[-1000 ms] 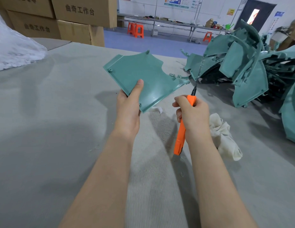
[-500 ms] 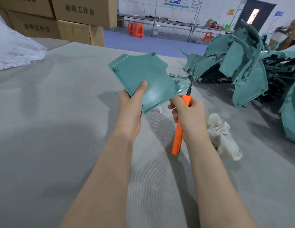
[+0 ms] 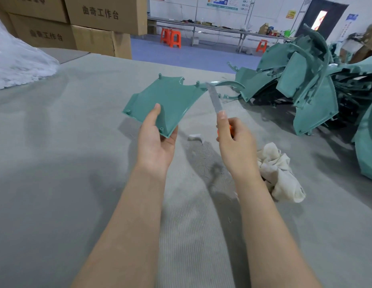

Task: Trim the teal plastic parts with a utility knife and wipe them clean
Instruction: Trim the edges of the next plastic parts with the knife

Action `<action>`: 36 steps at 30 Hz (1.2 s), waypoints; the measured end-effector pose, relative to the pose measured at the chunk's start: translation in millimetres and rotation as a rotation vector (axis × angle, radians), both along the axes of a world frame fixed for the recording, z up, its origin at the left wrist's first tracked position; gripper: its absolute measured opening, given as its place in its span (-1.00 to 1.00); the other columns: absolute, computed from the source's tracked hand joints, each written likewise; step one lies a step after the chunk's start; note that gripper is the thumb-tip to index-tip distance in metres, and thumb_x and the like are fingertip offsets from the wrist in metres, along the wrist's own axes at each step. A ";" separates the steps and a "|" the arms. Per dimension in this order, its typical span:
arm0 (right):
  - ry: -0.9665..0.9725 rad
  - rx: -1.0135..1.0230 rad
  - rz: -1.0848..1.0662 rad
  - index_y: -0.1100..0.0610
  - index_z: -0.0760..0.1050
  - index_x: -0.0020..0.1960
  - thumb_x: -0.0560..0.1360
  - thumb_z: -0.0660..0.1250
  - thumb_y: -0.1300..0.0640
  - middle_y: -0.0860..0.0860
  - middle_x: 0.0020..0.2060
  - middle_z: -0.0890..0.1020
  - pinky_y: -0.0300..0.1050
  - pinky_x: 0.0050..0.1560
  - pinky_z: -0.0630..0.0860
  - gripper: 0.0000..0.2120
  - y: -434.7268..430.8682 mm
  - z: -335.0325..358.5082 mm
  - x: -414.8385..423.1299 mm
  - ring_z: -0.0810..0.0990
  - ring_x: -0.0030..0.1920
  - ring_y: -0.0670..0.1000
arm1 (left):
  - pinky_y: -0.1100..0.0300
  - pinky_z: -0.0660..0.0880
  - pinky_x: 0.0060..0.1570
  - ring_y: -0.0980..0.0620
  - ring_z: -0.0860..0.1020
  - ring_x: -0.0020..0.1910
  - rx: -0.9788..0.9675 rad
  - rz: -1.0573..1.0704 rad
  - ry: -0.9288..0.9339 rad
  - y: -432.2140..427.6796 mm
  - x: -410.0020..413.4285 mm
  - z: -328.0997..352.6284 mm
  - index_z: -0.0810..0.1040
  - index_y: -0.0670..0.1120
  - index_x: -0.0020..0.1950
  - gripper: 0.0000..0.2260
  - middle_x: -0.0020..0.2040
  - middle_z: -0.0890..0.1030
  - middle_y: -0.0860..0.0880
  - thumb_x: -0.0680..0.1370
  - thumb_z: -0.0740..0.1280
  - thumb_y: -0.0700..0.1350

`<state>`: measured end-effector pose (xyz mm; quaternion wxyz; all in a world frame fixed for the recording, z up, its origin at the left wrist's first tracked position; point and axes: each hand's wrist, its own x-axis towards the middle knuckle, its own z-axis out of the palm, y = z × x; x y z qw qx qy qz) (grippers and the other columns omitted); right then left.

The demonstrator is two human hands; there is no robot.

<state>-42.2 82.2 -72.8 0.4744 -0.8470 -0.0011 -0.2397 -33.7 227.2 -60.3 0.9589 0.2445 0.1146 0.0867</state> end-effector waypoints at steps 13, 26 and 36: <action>-0.136 -0.016 -0.060 -0.07 0.27 -0.34 0.57 0.23 -0.19 -0.10 -0.52 0.36 -0.20 -0.37 0.31 -0.62 8.0 -4.6 -0.5 0.43 -0.41 -0.13 | 0.34 0.55 -0.38 0.11 0.62 -0.34 -0.006 -0.067 0.010 -3.2 -2.1 1.8 0.58 -0.12 -0.07 -0.97 -0.27 0.67 0.00 0.55 0.34 -0.21; -0.148 -0.116 0.138 0.09 0.55 -0.15 0.53 0.32 -0.16 -0.07 -0.49 0.43 -0.02 -0.33 0.38 -0.69 26.6 -11.8 -5.8 0.35 -0.45 -0.03 | 0.30 0.56 -0.36 0.09 0.62 -0.32 -0.098 -0.042 0.027 -1.7 -0.3 -0.1 0.57 -0.17 -0.04 -0.97 -0.23 0.65 -0.04 0.55 0.34 -0.24; -0.200 0.003 0.033 0.02 0.51 -0.15 0.53 0.30 -0.20 -0.12 -0.52 0.40 -0.12 -0.35 0.31 -0.71 21.8 -9.5 -6.0 0.36 -0.46 -0.09 | 0.31 0.58 -0.33 0.02 0.59 -0.17 -0.113 -0.087 0.007 -3.4 -0.5 2.3 0.55 -0.18 0.01 -0.94 -0.10 0.62 -0.10 0.55 0.33 -0.25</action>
